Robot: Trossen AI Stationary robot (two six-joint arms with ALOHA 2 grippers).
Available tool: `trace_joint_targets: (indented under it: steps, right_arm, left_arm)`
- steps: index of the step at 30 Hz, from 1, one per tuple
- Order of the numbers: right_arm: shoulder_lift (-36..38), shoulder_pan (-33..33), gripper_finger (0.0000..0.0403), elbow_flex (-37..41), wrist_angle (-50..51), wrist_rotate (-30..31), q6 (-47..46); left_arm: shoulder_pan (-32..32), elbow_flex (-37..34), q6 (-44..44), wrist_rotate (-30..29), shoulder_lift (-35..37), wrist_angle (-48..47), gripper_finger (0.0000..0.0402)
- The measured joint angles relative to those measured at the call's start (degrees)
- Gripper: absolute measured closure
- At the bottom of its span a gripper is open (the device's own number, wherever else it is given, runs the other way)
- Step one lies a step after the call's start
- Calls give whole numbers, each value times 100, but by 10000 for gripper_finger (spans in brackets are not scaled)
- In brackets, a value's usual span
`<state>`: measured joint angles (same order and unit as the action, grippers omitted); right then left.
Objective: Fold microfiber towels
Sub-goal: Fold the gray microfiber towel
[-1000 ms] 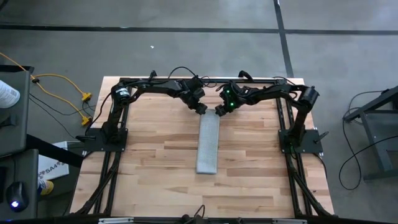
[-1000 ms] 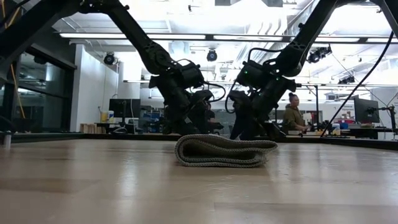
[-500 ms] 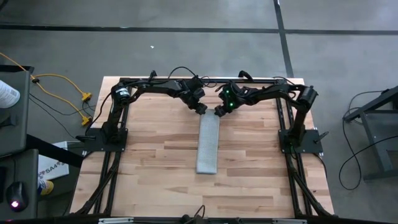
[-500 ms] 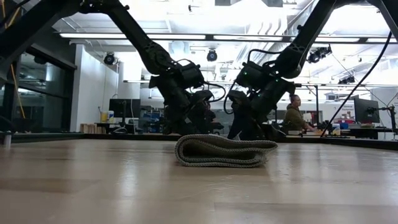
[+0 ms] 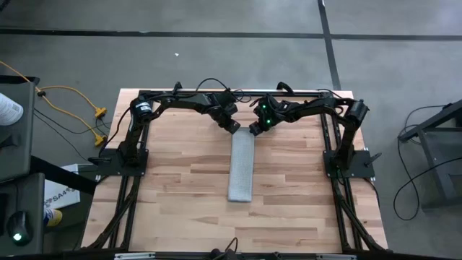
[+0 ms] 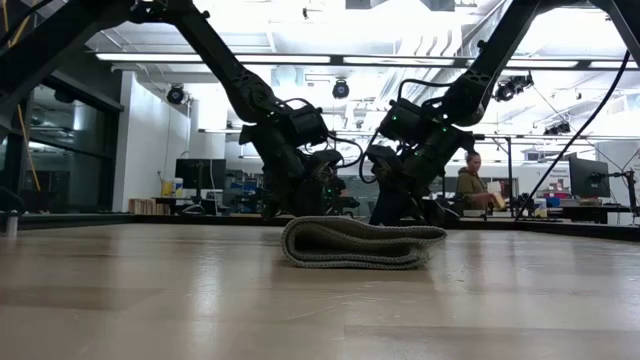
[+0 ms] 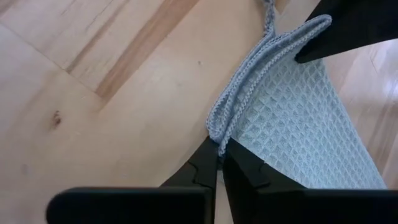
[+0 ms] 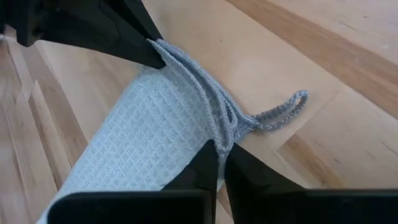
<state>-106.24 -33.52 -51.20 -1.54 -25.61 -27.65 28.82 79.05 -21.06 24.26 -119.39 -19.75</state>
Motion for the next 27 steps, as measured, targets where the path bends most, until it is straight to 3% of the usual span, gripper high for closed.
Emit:
trace_joint_targets:
  steps: [16, 22, 27]
  right_arm:
    - [68, 25, 398, 0, -41, 18, 251]
    - [193, 26, 399, 2, -13, 357, 395]
    - [350, 27, 399, -2, 18, 576, 442]
  left_arm:
    - [-1, 268, 359, 13, 1, -27, 399]
    - [4, 474, 584, -662, 4, -499, 400]
    - [2, 476, 710, -820, 12, -587, 401]
